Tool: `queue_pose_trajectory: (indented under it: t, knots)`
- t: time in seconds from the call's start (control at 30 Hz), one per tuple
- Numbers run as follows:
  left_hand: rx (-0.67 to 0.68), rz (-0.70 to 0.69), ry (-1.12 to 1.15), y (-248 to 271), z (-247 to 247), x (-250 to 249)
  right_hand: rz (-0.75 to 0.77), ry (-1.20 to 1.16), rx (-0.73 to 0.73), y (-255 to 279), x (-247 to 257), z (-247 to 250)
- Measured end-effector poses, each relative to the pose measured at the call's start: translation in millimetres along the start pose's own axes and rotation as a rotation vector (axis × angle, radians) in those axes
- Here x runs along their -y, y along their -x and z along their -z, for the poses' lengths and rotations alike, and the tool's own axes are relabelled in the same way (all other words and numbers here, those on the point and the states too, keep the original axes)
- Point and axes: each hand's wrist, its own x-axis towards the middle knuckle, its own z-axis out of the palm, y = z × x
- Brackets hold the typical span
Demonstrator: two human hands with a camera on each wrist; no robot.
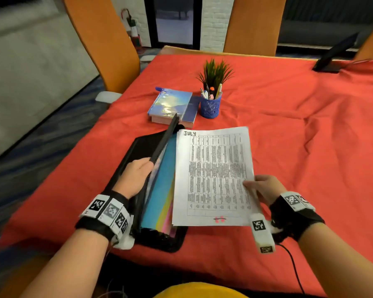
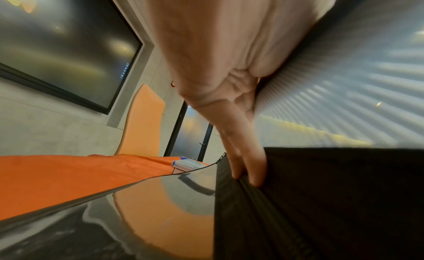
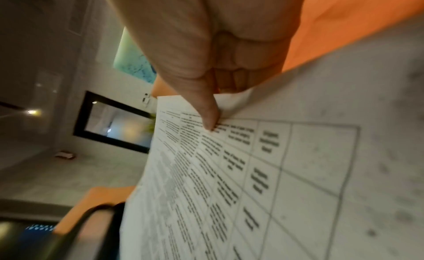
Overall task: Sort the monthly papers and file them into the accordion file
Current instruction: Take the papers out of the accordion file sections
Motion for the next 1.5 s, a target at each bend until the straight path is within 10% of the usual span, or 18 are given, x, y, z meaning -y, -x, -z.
queue_pose_trajectory:
  t: [0.4,0.5,0.7,1.5]
  knots:
    - [-0.065,-0.056,-0.114,1.8,14.5,-17.8,-0.127,0.609,-0.297,-24.1,-41.1,28.2]
    - [-0.077,-0.045,-0.081,0.8,13.7,-13.1,0.103,0.804,-0.362,-5.6,-13.9,-3.7]
    - [-0.094,-0.069,-0.029,1.4,10.0,-10.8,0.619,0.483,0.084,29.8,43.6,-116.6]
    - [-0.201,-0.131,-0.074,10.8,40.2,-27.0,0.169,0.313,0.364,14.9,47.5,-191.4]
